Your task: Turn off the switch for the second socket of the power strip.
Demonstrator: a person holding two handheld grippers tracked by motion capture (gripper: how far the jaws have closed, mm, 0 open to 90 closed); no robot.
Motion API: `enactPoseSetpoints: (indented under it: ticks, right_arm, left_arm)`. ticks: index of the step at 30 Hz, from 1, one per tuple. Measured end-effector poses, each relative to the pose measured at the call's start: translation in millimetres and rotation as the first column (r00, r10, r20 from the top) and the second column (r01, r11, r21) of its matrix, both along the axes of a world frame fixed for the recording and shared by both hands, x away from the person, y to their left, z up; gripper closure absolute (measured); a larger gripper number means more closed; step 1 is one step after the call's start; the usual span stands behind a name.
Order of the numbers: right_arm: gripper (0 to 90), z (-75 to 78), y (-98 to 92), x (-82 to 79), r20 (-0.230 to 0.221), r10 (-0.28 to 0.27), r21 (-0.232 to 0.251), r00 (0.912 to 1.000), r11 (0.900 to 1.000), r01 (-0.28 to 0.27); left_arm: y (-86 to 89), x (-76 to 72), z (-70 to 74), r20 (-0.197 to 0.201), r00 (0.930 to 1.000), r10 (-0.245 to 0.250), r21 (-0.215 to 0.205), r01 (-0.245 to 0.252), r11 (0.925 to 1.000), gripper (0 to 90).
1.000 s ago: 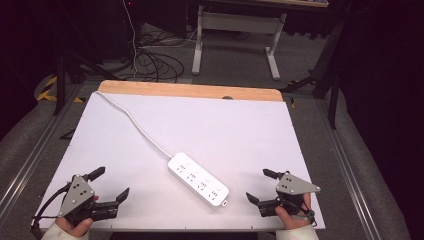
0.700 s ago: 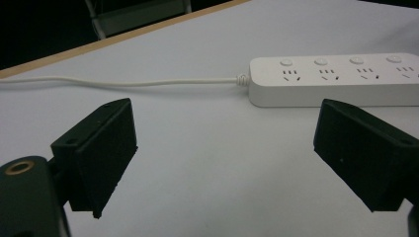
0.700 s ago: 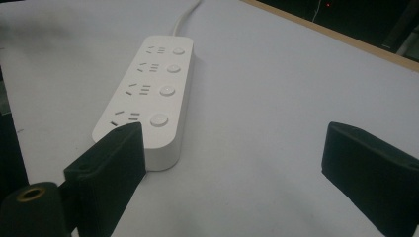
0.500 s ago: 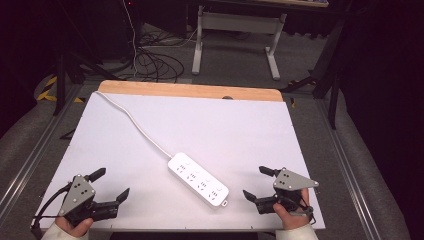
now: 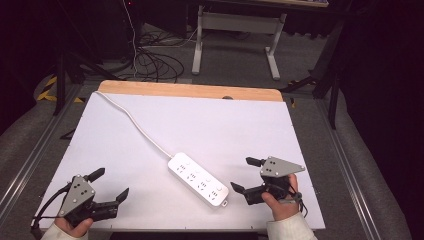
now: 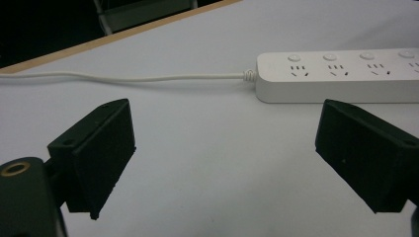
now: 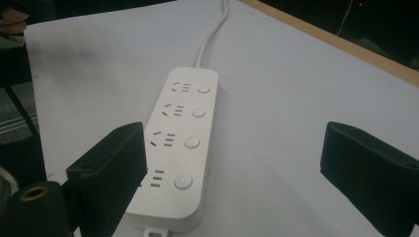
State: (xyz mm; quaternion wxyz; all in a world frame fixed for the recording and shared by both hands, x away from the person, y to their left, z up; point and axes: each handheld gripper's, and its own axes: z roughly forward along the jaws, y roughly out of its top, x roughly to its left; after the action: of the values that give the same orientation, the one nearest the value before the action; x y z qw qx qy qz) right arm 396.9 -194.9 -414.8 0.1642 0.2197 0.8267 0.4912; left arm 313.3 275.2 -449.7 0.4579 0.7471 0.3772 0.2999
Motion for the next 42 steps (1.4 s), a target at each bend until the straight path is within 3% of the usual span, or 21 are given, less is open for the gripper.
enactPoseSetpoints:
  ticks: [21, 42]
  right_arm:
    - [13.8, 22.0, 62.9, 19.8, 0.007, 0.099, -0.039, 0.9950, 0.994, -0.099]
    - [14.1, 25.0, 105.4, 30.2, -0.009, 0.146, -0.055, 0.9892, 0.988, -0.147]
  left_arm:
    - [0.4, -0.5, 0.6, 0.007, 0.9999, 0.010, 0.002, -0.010, 0.9999, 8.6]
    - [0.8, -0.6, 0.8, 0.007, 1.0000, 0.003, 0.002, -0.003, 1.0000, 8.6]
